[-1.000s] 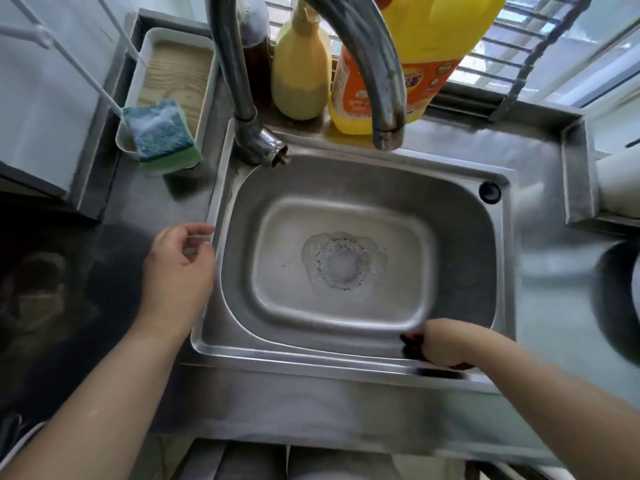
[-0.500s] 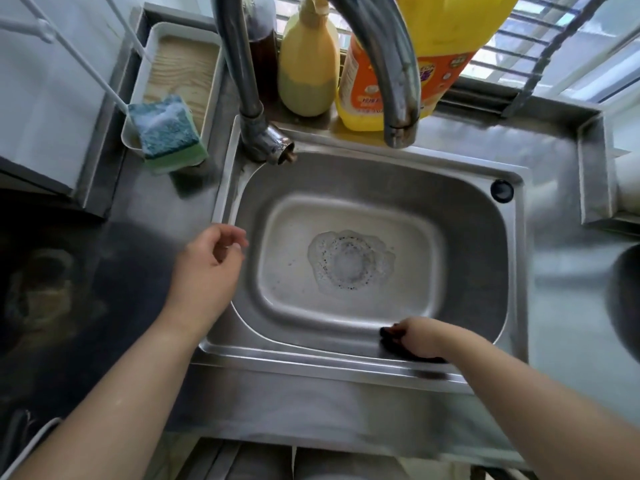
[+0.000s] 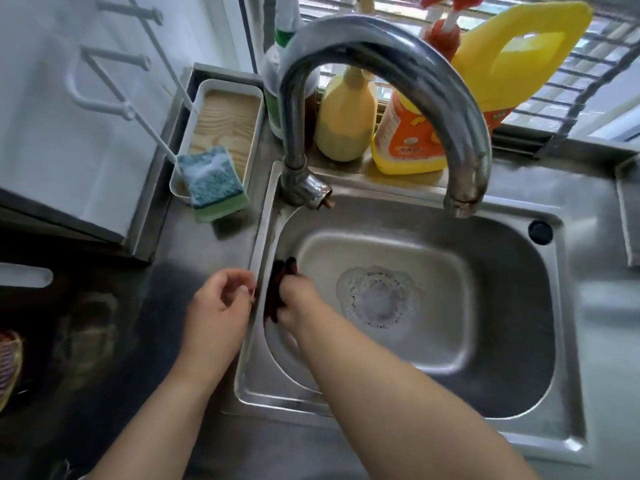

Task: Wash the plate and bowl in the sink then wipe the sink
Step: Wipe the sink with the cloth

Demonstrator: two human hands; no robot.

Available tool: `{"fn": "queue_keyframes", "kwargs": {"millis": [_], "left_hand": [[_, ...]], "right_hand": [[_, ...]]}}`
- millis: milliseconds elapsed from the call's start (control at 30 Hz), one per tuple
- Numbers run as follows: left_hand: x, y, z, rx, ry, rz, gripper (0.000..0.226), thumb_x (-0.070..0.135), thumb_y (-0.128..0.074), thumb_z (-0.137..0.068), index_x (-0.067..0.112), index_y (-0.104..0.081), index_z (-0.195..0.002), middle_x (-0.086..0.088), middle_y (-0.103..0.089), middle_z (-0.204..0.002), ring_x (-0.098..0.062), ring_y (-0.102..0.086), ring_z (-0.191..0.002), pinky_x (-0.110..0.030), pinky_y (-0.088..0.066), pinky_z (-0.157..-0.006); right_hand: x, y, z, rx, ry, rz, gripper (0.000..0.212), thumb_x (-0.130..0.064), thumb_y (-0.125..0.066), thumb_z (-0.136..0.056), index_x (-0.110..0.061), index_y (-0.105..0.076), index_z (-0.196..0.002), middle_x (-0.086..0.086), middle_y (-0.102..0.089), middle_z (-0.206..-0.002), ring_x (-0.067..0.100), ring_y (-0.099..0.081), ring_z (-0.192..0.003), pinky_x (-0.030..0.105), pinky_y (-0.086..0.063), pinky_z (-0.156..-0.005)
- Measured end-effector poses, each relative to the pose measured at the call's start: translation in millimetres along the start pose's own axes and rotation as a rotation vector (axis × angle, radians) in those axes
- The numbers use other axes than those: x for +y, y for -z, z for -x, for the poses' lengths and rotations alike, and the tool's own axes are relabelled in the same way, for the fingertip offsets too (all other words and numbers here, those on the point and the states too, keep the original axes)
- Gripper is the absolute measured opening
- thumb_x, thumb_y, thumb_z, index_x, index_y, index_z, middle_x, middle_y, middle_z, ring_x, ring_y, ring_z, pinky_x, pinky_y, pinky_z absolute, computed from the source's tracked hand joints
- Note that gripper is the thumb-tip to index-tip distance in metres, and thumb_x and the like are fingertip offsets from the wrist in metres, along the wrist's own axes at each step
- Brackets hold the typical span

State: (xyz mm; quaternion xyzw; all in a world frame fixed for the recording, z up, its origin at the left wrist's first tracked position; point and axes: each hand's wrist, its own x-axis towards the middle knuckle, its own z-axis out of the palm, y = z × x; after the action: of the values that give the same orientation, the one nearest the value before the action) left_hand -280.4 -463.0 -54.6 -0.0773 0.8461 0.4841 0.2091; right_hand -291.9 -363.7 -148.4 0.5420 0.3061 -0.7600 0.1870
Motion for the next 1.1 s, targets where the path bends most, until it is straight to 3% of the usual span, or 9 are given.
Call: {"fn": "queue_keyframes", "kwargs": {"millis": [133,267,400,533,633,733,867,1033,1100], "left_hand": [[6,-5,-6,-0.018,-0.019,-0.004,0.023,0.005,-0.052,-0.091,0.025,-0.064,-0.092,0.008,-0.068,-0.088,-0.009,-0.065,-0.086,-0.027,-0.051,-0.080],[17,-27,-11,-0.052,-0.074,-0.009,0.026,0.004,-0.052,-0.091,0.028,-0.062,-0.091,0.010,-0.068,-0.089,-0.011,-0.065,-0.087,-0.023,-0.047,-0.078],[28,-55,-13,-0.155,-0.120,0.001,0.030,0.004,-0.052,-0.091,0.034,-0.058,-0.084,0.007,-0.067,-0.088,-0.019,-0.065,-0.085,-0.028,-0.050,-0.079],[34,-84,-7,-0.235,-0.144,-0.076,0.029,0.005,-0.052,-0.089,0.033,-0.056,-0.083,0.011,-0.064,-0.083,-0.020,-0.063,-0.081,-0.026,-0.047,-0.071],[31,-104,1,-0.302,-0.142,-0.155,0.028,0.006,-0.053,-0.089,0.033,-0.056,-0.082,0.009,-0.064,-0.085,-0.017,-0.063,-0.082,-0.023,-0.044,-0.067],[25,-111,6,-0.333,-0.117,-0.203,0.023,0.009,-0.055,-0.090,0.031,-0.057,-0.087,0.003,-0.067,-0.090,-0.020,-0.064,-0.084,-0.028,-0.048,-0.074],[14,-113,11,-0.298,-0.079,-0.193,0.022,0.008,-0.056,-0.089,0.030,-0.059,-0.086,-0.002,-0.068,-0.089,-0.024,-0.065,-0.085,-0.034,-0.049,-0.081],[5,-132,21,-0.317,-0.028,-0.178,0.026,0.006,-0.056,-0.089,0.030,-0.059,-0.081,-0.004,-0.068,-0.089,-0.026,-0.065,-0.084,-0.035,-0.050,-0.084],[8,-139,26,-0.351,-0.023,-0.167,0.025,0.008,-0.057,-0.089,0.031,-0.058,-0.081,-0.003,-0.068,-0.089,-0.026,-0.065,-0.085,-0.037,-0.050,-0.085]], "right_hand": [[-79,-10,-15,0.006,0.169,-0.315,0.033,-0.028,-0.030,-0.104,-0.013,-0.051,-0.084,0.004,-0.064,-0.068,0.016,-0.063,-0.062,0.022,-0.050,-0.060],[-119,39,-12,0.066,0.349,-0.407,0.023,-0.005,-0.038,-0.098,-0.009,-0.056,-0.084,0.006,-0.060,-0.057,0.018,-0.055,-0.052,0.019,-0.044,-0.037],[-156,141,25,0.373,0.454,-0.510,0.032,0.002,-0.037,-0.095,-0.007,-0.060,-0.115,0.006,-0.064,-0.119,0.017,-0.063,-0.096,0.012,-0.045,-0.088],[-177,189,40,0.368,0.468,-0.657,0.031,0.010,-0.028,-0.091,-0.007,-0.053,-0.086,0.008,-0.055,-0.060,0.014,-0.049,-0.045,0.015,-0.043,-0.039],[-164,140,26,0.279,0.378,-0.451,0.035,0.008,-0.027,-0.093,-0.002,-0.059,-0.105,0.013,-0.065,-0.081,0.019,-0.064,-0.071,0.027,-0.050,-0.067],[-159,134,27,0.273,0.451,-0.139,0.037,0.010,-0.019,-0.085,-0.004,-0.053,-0.091,0.015,-0.060,-0.060,0.021,-0.054,-0.050,0.031,-0.040,-0.055],[-167,214,58,0.380,0.456,0.167,0.022,-0.006,-0.053,-0.086,-0.009,-0.070,-0.100,0.010,-0.070,-0.097,0.013,-0.064,-0.078,0.024,-0.051,-0.072],[-168,271,61,0.344,0.528,-0.282,0.032,0.014,-0.018,-0.085,-0.002,-0.045,-0.078,0.019,-0.046,-0.071,0.021,-0.054,-0.037,0.028,-0.054,-0.054],[-150,275,81,0.413,0.716,0.329,0.033,0.009,-0.029,-0.083,-0.001,-0.057,-0.098,0.012,-0.055,-0.078,0.023,-0.057,-0.055,0.027,-0.049,-0.052]]}}
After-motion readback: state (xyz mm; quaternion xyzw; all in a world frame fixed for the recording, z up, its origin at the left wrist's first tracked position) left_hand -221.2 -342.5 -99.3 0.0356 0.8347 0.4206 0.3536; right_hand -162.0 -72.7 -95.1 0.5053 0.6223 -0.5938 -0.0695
